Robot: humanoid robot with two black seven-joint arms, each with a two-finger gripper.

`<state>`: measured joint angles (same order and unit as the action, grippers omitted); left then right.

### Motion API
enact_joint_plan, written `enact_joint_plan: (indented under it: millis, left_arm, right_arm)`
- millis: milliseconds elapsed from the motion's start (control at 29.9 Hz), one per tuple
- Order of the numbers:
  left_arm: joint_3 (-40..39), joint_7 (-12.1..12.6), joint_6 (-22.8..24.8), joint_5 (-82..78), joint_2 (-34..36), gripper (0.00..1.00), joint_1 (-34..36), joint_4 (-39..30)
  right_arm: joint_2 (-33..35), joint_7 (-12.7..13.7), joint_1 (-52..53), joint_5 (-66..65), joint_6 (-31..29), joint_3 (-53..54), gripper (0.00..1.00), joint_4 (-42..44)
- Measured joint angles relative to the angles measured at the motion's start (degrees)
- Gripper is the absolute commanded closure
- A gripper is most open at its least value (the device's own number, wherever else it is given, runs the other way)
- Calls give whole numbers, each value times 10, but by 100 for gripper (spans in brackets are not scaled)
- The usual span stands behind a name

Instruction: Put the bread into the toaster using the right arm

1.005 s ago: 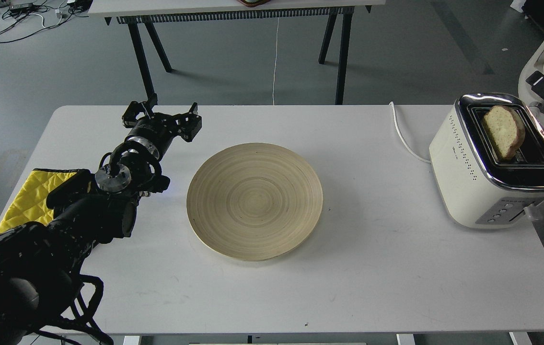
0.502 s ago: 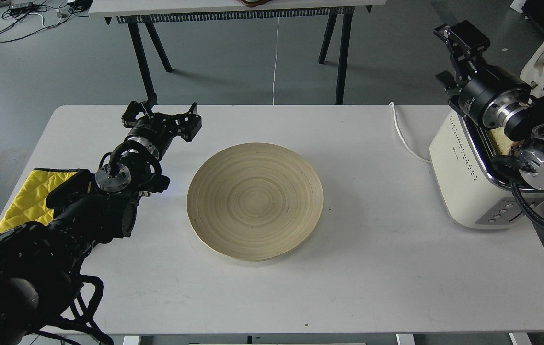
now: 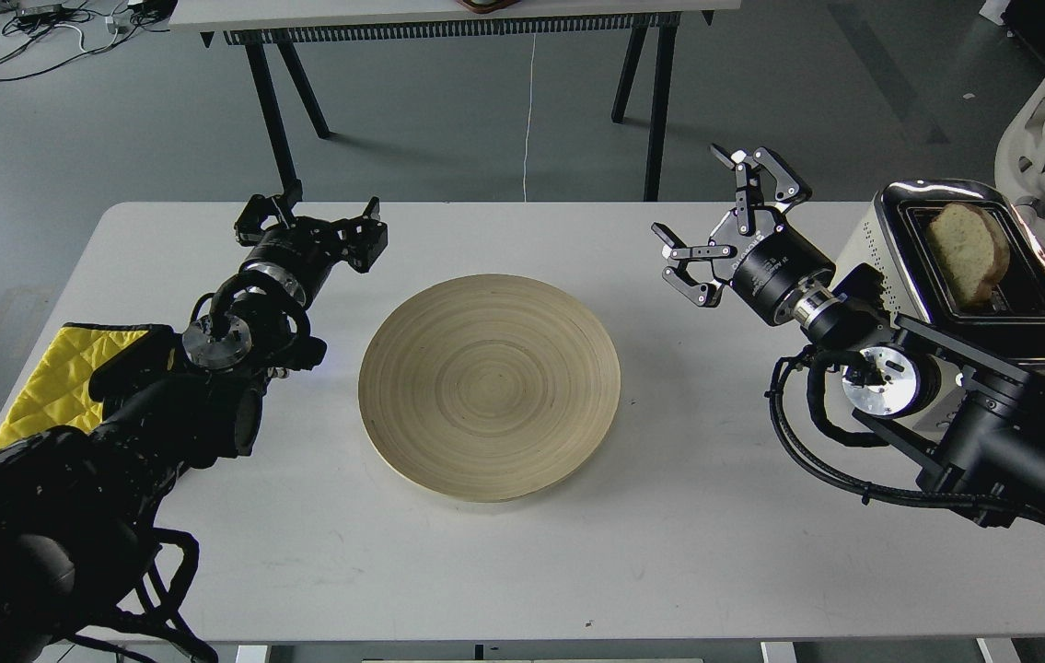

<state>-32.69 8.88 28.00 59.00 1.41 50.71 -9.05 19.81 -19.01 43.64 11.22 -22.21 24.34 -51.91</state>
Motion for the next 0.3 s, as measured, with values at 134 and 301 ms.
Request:
enact_joint_plan:
  millis: [134, 301]
  left_arm:
    - [0, 0, 0, 0, 0, 0, 0, 0]
    - [0, 0, 0, 0, 0, 0, 0, 0]
  right_arm:
    - [-4, -10, -8, 3, -12, 2, 0, 8]
    - [-5, -13, -9, 3, -13, 2, 0, 8]
